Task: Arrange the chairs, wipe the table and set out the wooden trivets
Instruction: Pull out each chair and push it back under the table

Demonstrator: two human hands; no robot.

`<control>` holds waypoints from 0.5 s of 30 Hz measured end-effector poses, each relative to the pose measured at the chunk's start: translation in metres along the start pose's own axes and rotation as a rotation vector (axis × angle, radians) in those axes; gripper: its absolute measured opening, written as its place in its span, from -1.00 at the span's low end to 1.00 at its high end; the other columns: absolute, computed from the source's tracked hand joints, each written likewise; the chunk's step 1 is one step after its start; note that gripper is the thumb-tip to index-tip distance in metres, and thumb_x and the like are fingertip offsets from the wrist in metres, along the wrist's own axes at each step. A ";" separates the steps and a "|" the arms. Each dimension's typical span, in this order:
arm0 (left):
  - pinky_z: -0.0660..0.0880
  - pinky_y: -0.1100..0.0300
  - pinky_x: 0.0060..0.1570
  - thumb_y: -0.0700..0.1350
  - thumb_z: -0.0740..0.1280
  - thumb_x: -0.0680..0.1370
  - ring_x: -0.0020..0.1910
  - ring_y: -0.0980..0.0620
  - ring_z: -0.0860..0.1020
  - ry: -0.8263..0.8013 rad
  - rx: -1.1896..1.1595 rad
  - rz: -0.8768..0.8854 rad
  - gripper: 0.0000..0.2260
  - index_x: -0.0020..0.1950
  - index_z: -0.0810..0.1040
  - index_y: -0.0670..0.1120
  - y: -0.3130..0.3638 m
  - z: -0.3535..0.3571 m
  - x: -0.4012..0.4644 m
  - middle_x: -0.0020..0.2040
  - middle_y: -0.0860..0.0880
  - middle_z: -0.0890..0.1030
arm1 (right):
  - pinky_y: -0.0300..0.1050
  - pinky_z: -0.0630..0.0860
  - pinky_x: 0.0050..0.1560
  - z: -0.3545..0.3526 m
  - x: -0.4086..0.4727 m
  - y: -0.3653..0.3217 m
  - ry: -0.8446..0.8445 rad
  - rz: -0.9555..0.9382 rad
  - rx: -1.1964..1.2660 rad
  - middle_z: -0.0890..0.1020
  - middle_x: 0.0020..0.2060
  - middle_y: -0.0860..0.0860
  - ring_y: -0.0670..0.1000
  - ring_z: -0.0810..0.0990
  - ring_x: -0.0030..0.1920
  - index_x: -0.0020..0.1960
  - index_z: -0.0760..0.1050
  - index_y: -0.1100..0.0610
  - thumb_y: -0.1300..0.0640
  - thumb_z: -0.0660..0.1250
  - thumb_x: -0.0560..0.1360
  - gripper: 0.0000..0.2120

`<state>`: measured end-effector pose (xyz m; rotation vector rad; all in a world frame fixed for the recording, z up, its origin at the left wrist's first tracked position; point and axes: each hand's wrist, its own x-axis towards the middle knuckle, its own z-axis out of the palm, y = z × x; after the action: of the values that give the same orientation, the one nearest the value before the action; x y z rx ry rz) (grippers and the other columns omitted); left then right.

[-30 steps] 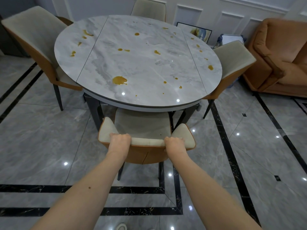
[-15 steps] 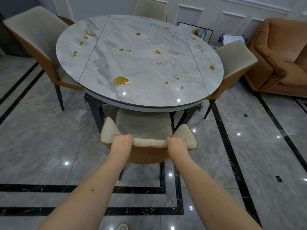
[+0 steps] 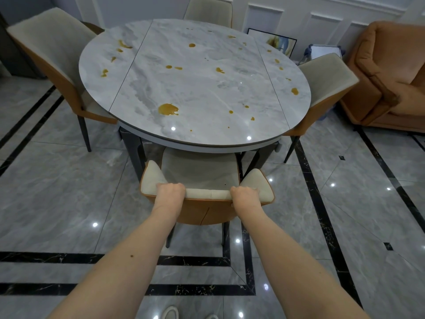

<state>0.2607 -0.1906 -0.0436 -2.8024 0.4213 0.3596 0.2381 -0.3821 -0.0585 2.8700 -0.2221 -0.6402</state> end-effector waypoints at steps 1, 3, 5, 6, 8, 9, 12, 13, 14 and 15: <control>0.44 0.09 0.08 -0.22 0.26 0.55 0.09 -0.05 0.57 -0.001 0.002 0.002 -0.77 0.21 0.41 -0.11 0.000 -0.001 0.000 0.10 -0.05 0.60 | 0.23 0.35 0.28 0.000 0.000 0.000 -0.002 0.003 0.002 0.58 0.10 0.10 0.18 0.54 0.15 0.26 0.38 0.13 0.21 0.30 0.51 -0.67; 0.44 0.10 0.06 -0.21 0.27 0.55 0.08 -0.05 0.57 -0.001 0.003 0.000 -0.76 0.20 0.41 -0.11 0.000 -0.001 -0.001 0.09 -0.05 0.60 | 0.22 0.35 0.28 0.000 0.000 0.000 0.002 0.005 -0.001 0.58 0.10 0.10 0.17 0.54 0.14 0.26 0.38 0.13 0.21 0.30 0.51 -0.67; 0.43 0.10 0.06 -0.20 0.29 0.54 0.07 -0.04 0.57 0.000 0.008 -0.010 -0.76 0.19 0.41 -0.11 0.001 -0.001 -0.002 0.08 -0.05 0.60 | 0.22 0.35 0.28 0.000 -0.001 -0.001 0.016 0.004 0.003 0.58 0.09 0.09 0.16 0.54 0.13 0.25 0.39 0.13 0.22 0.30 0.51 -0.68; 0.42 0.10 0.07 -0.19 0.30 0.54 0.06 -0.04 0.58 0.002 0.008 -0.015 -0.76 0.19 0.41 -0.10 0.001 -0.001 -0.002 0.07 -0.04 0.60 | 0.22 0.35 0.28 0.001 -0.001 0.000 0.020 0.006 0.009 0.58 0.08 0.09 0.16 0.55 0.13 0.24 0.39 0.13 0.22 0.30 0.51 -0.69; 0.40 0.07 0.12 -0.18 0.30 0.53 0.06 -0.05 0.58 0.003 0.000 -0.023 -0.77 0.18 0.41 -0.10 0.002 0.001 -0.002 0.06 -0.04 0.61 | 0.21 0.35 0.28 0.001 -0.001 0.000 0.019 0.010 0.017 0.59 0.06 0.08 0.16 0.55 0.11 0.23 0.40 0.13 0.23 0.30 0.51 -0.70; 0.40 0.07 0.13 -0.18 0.30 0.53 0.06 -0.05 0.58 0.000 -0.008 -0.026 -0.77 0.17 0.41 -0.10 0.002 0.002 -0.001 0.06 -0.04 0.61 | 0.21 0.35 0.28 0.000 -0.001 0.000 0.018 0.010 0.019 0.59 0.06 0.08 0.15 0.55 0.11 0.23 0.40 0.13 0.23 0.30 0.51 -0.70; 0.38 0.08 0.12 -0.20 0.31 0.51 0.03 -0.04 0.59 0.006 -0.024 -0.035 -0.78 0.14 0.41 -0.08 0.002 0.003 0.000 0.03 -0.03 0.62 | 0.21 0.35 0.28 0.001 -0.001 0.000 0.023 0.007 0.018 0.58 0.06 0.07 0.14 0.55 0.10 0.23 0.40 0.13 0.22 0.31 0.50 -0.69; 0.37 0.07 0.12 -0.20 0.33 0.50 0.02 -0.04 0.59 0.009 -0.030 -0.041 -0.77 0.13 0.41 -0.08 0.002 0.004 0.001 0.01 -0.03 0.63 | 0.21 0.35 0.28 0.001 -0.001 0.000 0.027 0.008 0.015 0.58 0.06 0.07 0.14 0.55 0.10 0.23 0.40 0.13 0.22 0.31 0.50 -0.69; 0.36 0.07 0.12 -0.19 0.34 0.49 0.01 -0.04 0.60 0.007 -0.036 -0.048 -0.77 0.12 0.41 -0.07 0.002 0.005 0.001 0.00 -0.03 0.63 | 0.21 0.35 0.28 0.001 -0.001 0.000 0.026 0.010 0.015 0.58 0.06 0.07 0.14 0.55 0.10 0.23 0.40 0.12 0.22 0.32 0.50 -0.69; 0.36 0.06 0.12 -0.19 0.34 0.49 0.00 -0.04 0.60 0.007 -0.042 -0.053 -0.77 0.12 0.41 -0.07 0.003 0.006 0.001 -0.01 -0.03 0.63 | 0.21 0.35 0.28 0.002 -0.001 0.000 0.023 0.011 0.016 0.58 0.06 0.07 0.14 0.55 0.10 0.23 0.40 0.12 0.22 0.32 0.50 -0.69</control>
<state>0.2597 -0.1915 -0.0501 -2.8507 0.3441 0.3507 0.2364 -0.3820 -0.0596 2.8881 -0.2407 -0.6056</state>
